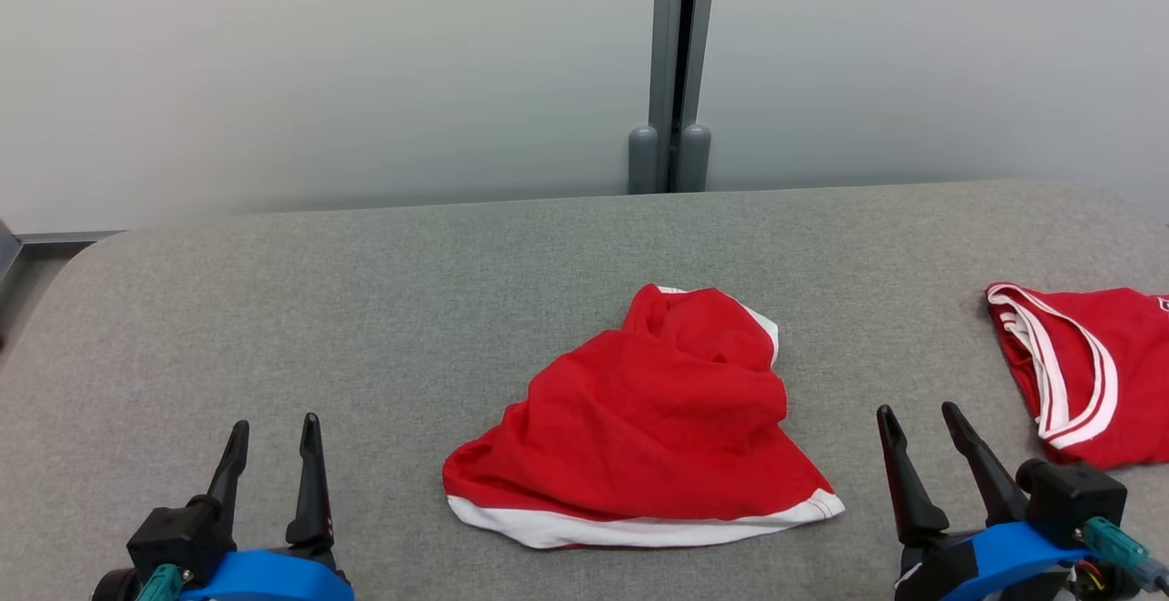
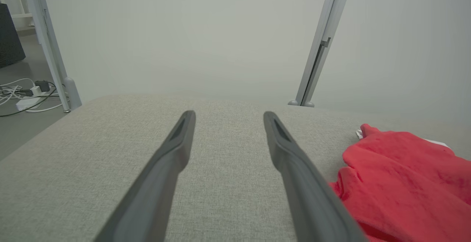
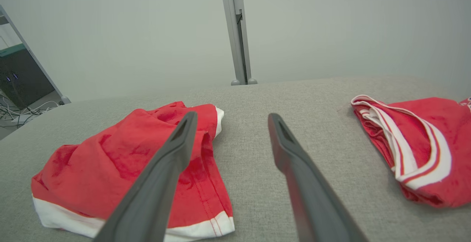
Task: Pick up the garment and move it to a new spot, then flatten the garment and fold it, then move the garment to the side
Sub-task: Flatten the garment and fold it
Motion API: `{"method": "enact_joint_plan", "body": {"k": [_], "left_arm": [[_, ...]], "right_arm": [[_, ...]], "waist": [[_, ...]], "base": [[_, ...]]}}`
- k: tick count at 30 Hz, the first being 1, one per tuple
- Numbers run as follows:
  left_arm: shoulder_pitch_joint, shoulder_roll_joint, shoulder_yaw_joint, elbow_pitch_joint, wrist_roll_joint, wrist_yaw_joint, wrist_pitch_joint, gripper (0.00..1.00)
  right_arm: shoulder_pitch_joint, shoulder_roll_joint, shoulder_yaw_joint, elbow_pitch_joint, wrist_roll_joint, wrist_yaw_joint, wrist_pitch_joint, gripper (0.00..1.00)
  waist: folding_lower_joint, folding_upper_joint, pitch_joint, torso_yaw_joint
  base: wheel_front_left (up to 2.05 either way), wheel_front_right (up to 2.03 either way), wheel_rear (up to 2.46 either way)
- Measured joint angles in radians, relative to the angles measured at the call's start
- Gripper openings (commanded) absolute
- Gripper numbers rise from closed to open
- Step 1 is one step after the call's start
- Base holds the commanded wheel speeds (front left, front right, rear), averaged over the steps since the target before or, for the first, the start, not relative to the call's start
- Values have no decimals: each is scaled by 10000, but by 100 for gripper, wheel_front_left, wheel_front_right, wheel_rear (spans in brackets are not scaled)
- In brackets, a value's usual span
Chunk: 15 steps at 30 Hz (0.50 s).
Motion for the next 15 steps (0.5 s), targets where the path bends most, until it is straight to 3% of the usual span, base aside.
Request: {"method": "enact_joint_plan", "body": {"k": [15], "left_arm": [[-56,-366,251,667,259,-430,0,100]], "right_arm": [[105,17,77,36,0,0,73,100]], "waist": [[0,0,-30,-70]], "base": [[0,0,0]]}}
